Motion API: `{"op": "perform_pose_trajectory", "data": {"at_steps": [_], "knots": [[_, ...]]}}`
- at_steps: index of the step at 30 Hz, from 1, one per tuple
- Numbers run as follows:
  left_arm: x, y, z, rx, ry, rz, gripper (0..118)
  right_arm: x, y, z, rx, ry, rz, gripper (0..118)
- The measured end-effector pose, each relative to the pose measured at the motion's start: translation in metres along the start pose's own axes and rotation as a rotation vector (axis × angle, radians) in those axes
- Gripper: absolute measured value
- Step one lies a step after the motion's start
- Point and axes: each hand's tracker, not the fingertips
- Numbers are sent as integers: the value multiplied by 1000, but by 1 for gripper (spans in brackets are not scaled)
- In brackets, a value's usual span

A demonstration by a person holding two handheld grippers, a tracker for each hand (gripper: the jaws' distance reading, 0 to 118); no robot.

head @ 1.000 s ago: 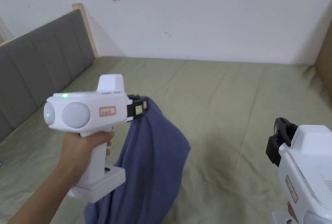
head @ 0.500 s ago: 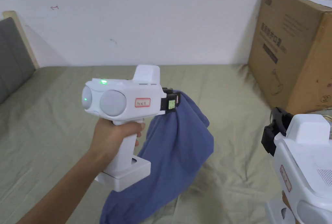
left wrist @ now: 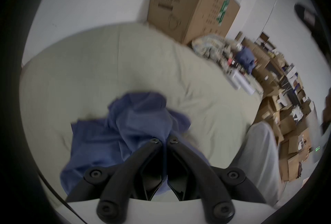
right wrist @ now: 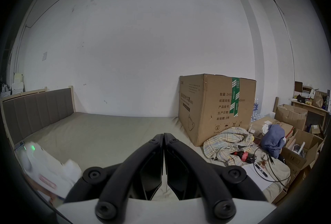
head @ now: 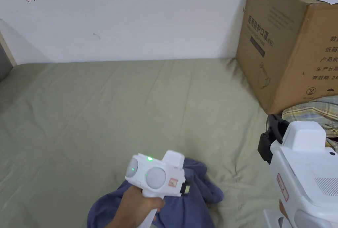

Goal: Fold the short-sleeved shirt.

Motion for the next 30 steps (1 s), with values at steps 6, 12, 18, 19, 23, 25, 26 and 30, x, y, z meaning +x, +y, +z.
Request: {"op": "perform_pose_trajectory", "data": {"at_steps": [6,12,18,19,23,25,26,30], "knots": [[-4,-38,-49,-163,157,-84,0,-4,-5,0,-17,12,-1,1],[-10,-41,-39,-71,122,1,40,-6,-5,4,-19,17,10,1],[-10,-26,43,148,90,131,105,-8,6,9,5,19,10,1],[-11,-22,63,212,95,147,105,-9,9,10,11,19,11,1],[-18,-11,141,486,156,147,105,-14,20,13,37,20,9,1],[-20,-7,168,592,227,125,105,-16,25,14,51,20,10,1],[-22,-6,183,646,264,122,105,-18,28,14,59,23,12,1],[-35,-8,213,801,415,89,100,-23,36,13,80,31,13,1]]}}
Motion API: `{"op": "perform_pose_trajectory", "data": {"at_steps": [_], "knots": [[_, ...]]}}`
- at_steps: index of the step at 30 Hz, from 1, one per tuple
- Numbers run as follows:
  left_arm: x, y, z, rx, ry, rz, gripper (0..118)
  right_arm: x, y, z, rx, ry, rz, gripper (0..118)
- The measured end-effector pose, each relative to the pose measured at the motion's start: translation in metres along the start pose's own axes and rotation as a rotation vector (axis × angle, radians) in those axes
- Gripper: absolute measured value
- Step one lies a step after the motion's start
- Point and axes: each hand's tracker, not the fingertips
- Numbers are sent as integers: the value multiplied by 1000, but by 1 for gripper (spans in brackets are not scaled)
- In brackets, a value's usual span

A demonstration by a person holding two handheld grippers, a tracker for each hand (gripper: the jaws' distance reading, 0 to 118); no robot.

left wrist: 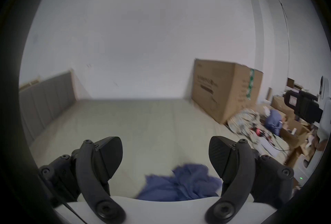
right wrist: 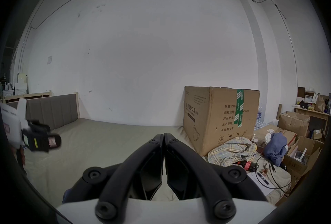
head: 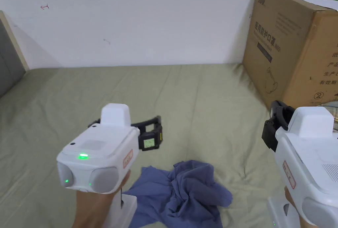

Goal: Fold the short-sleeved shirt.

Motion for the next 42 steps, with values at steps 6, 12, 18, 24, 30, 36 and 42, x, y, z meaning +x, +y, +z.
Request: {"op": "perform_pose_trajectory", "data": {"at_steps": [6,12,18,24,30,36,42], "knots": [[-22,4,11,117,119,-57,88,-8,8,-1,22,13,0,1],[-37,-2,11,145,125,-20,1,-13,8,-1,24,26,-1,1],[-45,-7,5,109,120,21,0,-16,6,-3,18,32,-1,1],[-49,-17,-10,-78,115,9,0,-16,1,-7,2,36,1,1],[-65,-76,-35,-363,81,104,0,-16,-10,-12,-29,41,-1,1],[-81,-140,-47,-595,70,192,0,-16,-24,-22,-66,41,0,1],[-88,-181,-55,-819,159,353,101,-17,-38,-28,-101,40,3,1]]}}
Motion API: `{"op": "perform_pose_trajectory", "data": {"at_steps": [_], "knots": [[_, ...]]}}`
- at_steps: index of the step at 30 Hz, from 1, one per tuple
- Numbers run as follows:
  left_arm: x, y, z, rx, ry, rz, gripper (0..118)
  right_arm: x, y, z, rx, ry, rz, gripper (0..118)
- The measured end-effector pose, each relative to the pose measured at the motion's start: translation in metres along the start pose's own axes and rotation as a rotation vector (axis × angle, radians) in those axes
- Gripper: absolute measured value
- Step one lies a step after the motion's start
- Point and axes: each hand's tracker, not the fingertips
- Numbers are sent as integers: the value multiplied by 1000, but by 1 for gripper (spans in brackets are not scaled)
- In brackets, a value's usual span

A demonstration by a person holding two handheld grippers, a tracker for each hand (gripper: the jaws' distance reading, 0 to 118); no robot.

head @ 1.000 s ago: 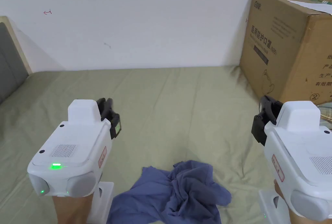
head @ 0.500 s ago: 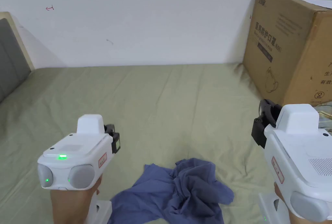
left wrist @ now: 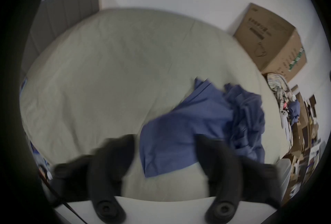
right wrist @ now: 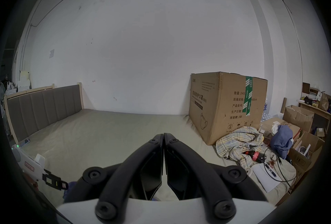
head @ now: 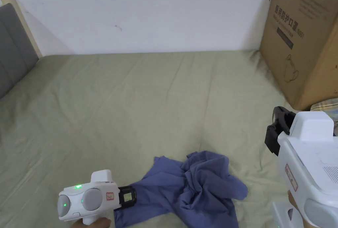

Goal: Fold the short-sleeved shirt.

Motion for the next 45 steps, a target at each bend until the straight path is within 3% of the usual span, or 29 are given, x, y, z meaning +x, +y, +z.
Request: {"op": "perform_pose_trajectory", "data": {"at_steps": [6,8,10,13,14,15,16,17,21,23,25,26,34,38,41,42,45], "knots": [[-7,-17,-31,-24,49,6,101,2,-11,-8,-42,8,10,1],[-2,-21,-40,-39,68,-10,95,3,-14,-10,-52,9,8,1],[1,-27,-52,-50,98,-44,70,4,-16,-12,-60,9,6,1],[12,-39,-52,-15,136,-159,58,6,-19,-15,-71,11,9,1],[14,-39,-51,-16,120,-182,49,6,-20,-17,-75,9,11,1],[16,-39,-49,-11,109,-195,36,7,-21,-18,-77,8,11,1],[18,-38,-47,-2,103,-212,14,8,-22,-20,-82,6,12,1],[20,-40,-43,6,77,-224,7,8,-25,-23,-92,1,11,1],[14,-35,-29,60,33,-152,4,12,-42,-45,-212,10,10,3],[10,-30,-15,91,-7,-94,4,14,-61,-61,-299,17,-3,25],[5,-26,-7,114,-59,-61,4,16,-80,-78,-404,39,-6,66],[5,-25,-3,127,-65,-60,4,17,-92,-87,-448,47,-16,76],[15,-20,10,147,-98,-94,4,8,-177,-132,-735,67,-42,93],[14,-19,5,136,-92,-114,4,-3,-199,-137,-798,106,-32,91],[14,-20,7,130,-116,-102,4,-9,-206,-138,-843,126,-77,81],[14,-20,7,128,-118,-100,4,-8,-209,-138,-846,131,-125,74],[13,-20,7,126,-118,-104,4,3,-216,-142,-853,160,-231,32]]}}
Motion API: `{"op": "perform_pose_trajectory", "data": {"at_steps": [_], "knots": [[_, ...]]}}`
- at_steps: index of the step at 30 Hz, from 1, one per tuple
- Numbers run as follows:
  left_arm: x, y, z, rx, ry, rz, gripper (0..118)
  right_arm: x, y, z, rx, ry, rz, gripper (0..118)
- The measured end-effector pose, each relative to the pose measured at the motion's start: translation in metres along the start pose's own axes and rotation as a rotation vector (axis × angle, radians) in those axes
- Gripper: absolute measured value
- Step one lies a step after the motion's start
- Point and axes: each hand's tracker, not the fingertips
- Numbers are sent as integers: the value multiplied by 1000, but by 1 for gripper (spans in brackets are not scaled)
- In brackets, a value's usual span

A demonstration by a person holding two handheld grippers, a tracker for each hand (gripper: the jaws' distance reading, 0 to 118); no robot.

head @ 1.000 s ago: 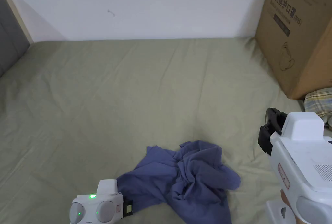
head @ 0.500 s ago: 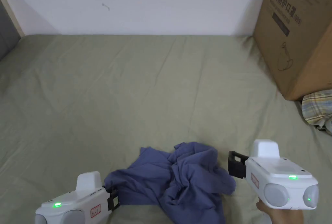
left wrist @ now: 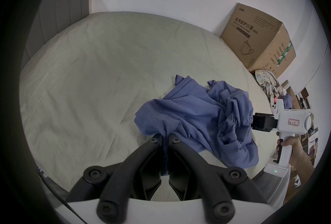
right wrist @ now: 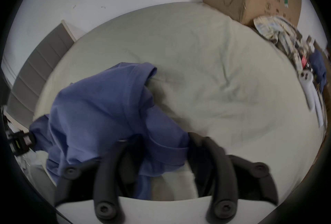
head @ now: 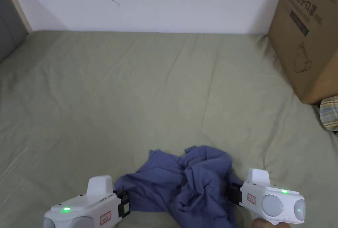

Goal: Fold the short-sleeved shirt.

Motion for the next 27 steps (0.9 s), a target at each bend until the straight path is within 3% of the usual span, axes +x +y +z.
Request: {"op": "perform_pose_trajectory", "data": {"at_steps": [1,7,15,27], "knots": [[0,0,0,0,1,-4,4,-1,0,3,8,-18,18,11],[0,2,9,20,-18,-5,4,-1,5,33,95,-43,105,11],[2,38,33,145,-100,62,4,12,47,132,322,-26,148,10],[-7,206,92,426,-48,-1,4,5,176,256,615,-122,264,10]]}}
